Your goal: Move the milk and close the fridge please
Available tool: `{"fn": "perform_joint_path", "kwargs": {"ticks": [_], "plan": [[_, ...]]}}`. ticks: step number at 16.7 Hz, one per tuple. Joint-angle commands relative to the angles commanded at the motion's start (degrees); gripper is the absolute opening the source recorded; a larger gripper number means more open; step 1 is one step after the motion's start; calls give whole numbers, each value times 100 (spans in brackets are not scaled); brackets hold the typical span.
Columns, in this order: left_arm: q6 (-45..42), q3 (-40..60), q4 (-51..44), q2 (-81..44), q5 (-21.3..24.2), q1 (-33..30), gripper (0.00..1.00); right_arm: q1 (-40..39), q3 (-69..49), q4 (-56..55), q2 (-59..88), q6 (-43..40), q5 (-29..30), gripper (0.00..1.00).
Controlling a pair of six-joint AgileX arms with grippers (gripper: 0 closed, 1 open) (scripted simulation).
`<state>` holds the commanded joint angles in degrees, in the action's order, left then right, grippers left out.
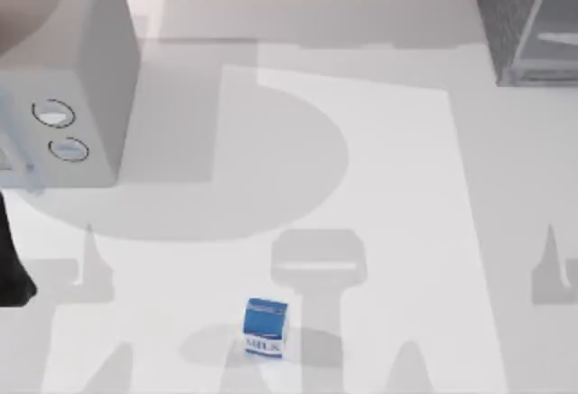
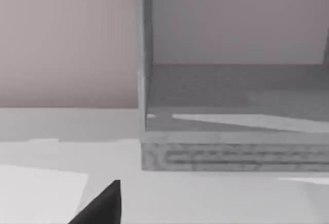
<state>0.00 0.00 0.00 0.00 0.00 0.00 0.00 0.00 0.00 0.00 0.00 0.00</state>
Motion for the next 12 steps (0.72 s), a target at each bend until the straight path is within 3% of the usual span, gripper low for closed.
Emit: {"fn": "perform_joint_path", "kwargs": {"ticks": [5,12], "plan": [[0,0,0,0,0,0,100,-377,-34,-317,282,25,336,100],[0,0,0,0,0,0,100,-2505,-141,-2075,2031,44,2481,100]]}}
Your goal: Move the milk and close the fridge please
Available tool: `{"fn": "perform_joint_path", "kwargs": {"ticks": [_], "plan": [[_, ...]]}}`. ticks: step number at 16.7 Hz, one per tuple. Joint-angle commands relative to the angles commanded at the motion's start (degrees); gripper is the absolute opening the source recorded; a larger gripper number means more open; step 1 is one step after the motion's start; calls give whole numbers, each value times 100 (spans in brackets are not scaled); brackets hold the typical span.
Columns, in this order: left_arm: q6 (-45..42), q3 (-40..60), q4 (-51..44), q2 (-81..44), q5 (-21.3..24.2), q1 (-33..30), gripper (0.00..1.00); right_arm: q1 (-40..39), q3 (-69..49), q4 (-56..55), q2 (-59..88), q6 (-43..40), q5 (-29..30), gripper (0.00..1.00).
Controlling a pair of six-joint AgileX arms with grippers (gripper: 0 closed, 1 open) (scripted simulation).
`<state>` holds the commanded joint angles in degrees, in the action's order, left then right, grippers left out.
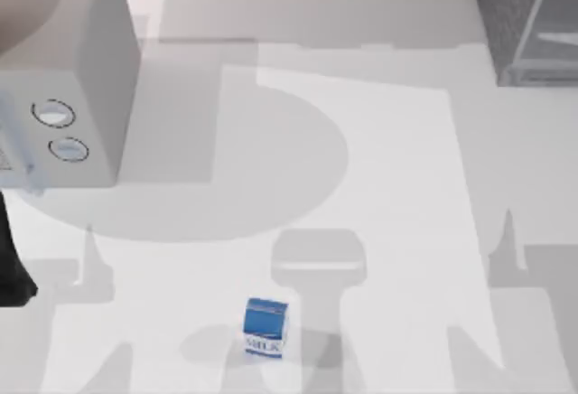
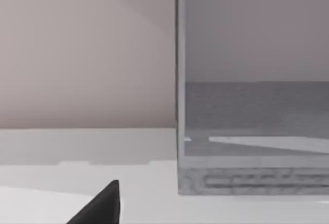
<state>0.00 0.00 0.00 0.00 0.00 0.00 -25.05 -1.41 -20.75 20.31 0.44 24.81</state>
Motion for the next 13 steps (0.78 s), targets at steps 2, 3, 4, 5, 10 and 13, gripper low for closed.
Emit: {"fn": "perform_joint_path", "kwargs": {"ticks": [2,3,4,5,10,13], "plan": [[0,0,0,0,0,0,100,-714,-16,-574,611,6,743,100],[0,0,0,0,0,0,100,-1060,-20,-845,908,10,1101,100],[0,0,0,0,0,0,100,-1393,-21,-1101,1192,16,1442,100],[0,0,0,0,0,0,100,-1705,-19,-1336,1459,23,1761,100],[0,0,0,0,0,0,100,-2732,1,-2067,2322,57,2783,100],[0,0,0,0,0,0,100,-2788,3,-2105,2369,60,2837,100]]}}
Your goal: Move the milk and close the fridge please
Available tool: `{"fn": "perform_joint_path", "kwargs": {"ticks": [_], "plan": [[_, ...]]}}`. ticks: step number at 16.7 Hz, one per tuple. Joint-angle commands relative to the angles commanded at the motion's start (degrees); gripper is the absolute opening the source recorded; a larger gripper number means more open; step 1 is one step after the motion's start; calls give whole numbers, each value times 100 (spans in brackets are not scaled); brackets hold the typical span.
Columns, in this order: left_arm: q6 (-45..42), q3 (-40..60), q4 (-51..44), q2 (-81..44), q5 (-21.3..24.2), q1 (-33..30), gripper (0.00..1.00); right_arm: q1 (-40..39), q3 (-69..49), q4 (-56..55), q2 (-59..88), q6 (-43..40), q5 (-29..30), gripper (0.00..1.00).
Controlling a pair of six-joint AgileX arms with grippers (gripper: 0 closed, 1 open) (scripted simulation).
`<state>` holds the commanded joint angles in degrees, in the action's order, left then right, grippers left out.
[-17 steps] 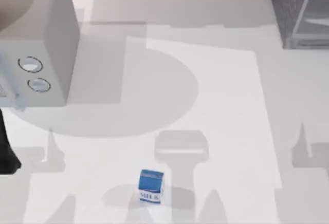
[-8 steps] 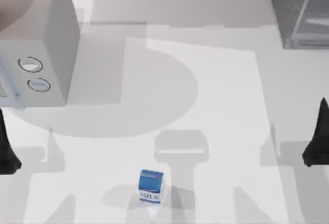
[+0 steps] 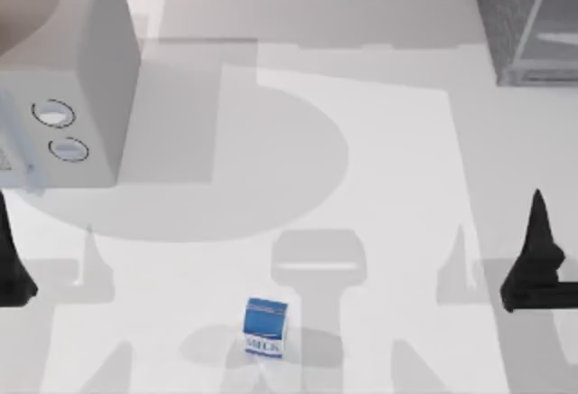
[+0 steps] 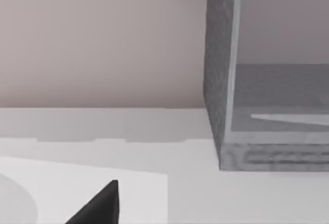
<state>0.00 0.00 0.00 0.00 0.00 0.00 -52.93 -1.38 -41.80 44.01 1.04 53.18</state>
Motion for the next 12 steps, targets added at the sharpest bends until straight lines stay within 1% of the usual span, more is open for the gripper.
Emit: {"fn": "perform_joint_path", "kwargs": {"ticks": [4,7,9,12], "plan": [[0,0,0,0,0,0,100,19,5,16,-15,-1,-13,100],[0,0,0,0,0,0,100,-140,-188,169,124,-365,129,100],[0,0,0,0,0,0,100,-338,-515,472,371,-898,306,100],[0,0,0,0,0,0,100,-666,-1121,1111,853,-2013,599,100]]}}
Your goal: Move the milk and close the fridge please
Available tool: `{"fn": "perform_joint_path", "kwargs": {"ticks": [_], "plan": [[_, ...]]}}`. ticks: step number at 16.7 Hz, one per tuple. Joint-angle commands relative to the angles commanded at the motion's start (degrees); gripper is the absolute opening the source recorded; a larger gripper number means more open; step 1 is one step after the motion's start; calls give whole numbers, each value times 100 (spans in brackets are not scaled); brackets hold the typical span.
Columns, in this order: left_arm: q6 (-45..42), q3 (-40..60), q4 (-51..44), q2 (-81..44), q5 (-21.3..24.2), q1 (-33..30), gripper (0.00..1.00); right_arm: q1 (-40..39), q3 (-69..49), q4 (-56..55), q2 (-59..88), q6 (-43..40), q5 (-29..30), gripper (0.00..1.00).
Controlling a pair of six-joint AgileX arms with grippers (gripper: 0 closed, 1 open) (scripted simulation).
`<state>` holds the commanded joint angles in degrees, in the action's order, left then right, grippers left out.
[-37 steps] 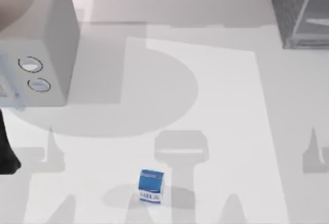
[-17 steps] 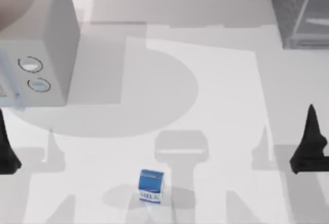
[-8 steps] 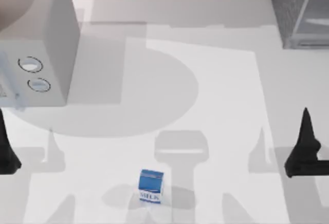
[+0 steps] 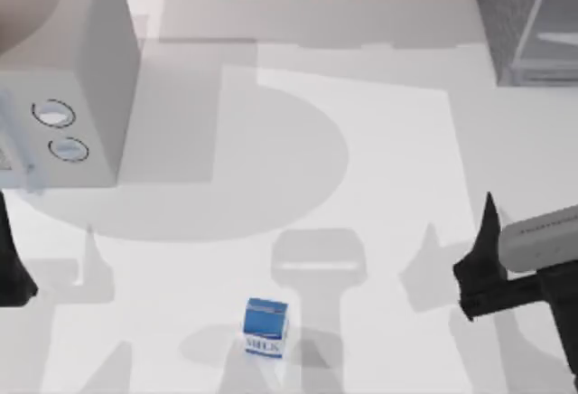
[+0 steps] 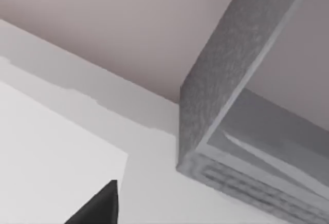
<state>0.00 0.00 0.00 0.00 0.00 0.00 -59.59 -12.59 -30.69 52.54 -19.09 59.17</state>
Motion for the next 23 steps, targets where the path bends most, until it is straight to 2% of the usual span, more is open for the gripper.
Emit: {"fn": "perform_joint_path", "kwargs": {"ticks": [10,23], "plan": [[0,0,0,0,0,0,100,-1007,-1900,2531,1833,-4760,829,100],[0,0,0,0,0,0,100,-1913,-4153,5177,3871,-9647,1400,100]]}}
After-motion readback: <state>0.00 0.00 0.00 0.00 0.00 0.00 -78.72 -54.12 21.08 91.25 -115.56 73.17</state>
